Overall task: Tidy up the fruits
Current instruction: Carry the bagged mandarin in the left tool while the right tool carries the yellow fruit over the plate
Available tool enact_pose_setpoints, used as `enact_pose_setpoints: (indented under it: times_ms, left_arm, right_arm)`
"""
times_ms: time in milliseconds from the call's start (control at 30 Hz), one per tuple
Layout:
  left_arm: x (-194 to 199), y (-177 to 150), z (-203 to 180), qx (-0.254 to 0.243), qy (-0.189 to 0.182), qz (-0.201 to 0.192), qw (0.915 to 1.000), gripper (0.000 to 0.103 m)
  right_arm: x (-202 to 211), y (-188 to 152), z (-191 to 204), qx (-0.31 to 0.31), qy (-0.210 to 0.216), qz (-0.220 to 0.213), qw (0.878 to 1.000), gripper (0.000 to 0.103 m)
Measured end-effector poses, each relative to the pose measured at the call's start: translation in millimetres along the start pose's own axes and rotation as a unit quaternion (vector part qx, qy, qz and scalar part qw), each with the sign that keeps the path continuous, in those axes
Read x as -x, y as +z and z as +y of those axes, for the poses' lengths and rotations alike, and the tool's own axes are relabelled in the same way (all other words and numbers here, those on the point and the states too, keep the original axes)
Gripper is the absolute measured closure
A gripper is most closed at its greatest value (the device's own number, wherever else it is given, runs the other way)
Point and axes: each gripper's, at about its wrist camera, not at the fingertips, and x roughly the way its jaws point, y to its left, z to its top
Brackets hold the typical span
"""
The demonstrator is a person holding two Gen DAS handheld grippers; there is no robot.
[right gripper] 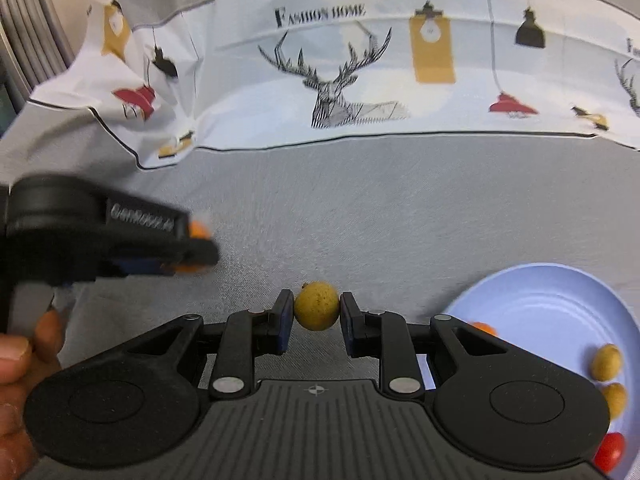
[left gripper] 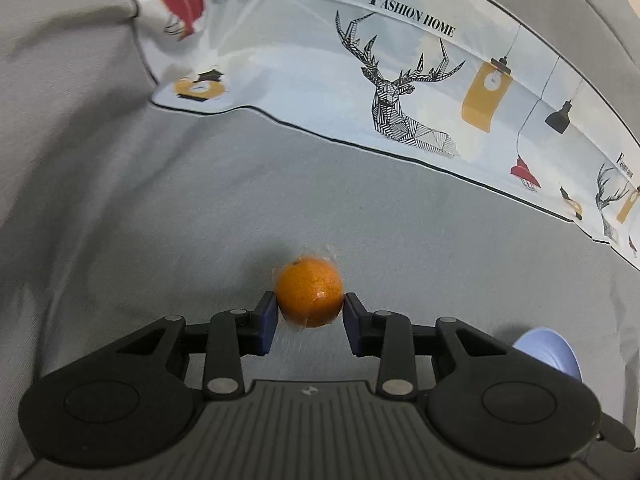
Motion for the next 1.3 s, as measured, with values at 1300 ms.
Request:
enact_pose_setpoints:
  times_ms: [1300]
  left_arm:
    - [52.7, -92.0, -132.1, -0.209, -0.114, -0.083, 0.9675, 0.064]
  right_arm:
    - [130.7, -32.0, -166.1, -0.040, -0.097, -0.086, 0.991, 0.077]
